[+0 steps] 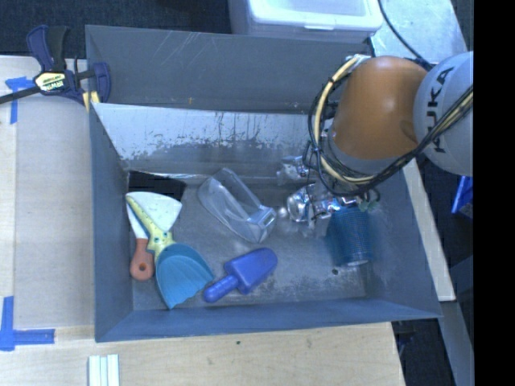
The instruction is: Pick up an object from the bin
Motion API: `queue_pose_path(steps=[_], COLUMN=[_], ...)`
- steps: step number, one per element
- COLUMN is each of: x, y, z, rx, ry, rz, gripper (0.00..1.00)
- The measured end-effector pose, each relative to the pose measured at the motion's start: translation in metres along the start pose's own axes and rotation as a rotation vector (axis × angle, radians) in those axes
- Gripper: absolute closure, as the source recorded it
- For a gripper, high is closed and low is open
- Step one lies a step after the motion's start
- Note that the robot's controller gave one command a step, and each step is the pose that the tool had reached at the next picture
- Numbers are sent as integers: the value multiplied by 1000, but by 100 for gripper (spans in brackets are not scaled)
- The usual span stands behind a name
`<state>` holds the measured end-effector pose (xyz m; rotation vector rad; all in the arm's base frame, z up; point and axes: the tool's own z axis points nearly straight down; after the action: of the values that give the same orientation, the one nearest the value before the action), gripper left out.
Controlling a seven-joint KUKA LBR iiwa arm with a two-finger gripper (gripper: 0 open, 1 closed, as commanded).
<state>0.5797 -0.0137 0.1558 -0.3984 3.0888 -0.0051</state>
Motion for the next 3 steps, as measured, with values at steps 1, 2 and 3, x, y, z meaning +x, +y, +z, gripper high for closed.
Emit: queue_pose_path(steps=[1,2,3], x=[7,8,-17], y=[-7,-16,-31], z=[2,19,49], rx=[2,0,4], ry=[-7,-4,-13], rz=[-113,208,-63], gripper=[0,0,0])
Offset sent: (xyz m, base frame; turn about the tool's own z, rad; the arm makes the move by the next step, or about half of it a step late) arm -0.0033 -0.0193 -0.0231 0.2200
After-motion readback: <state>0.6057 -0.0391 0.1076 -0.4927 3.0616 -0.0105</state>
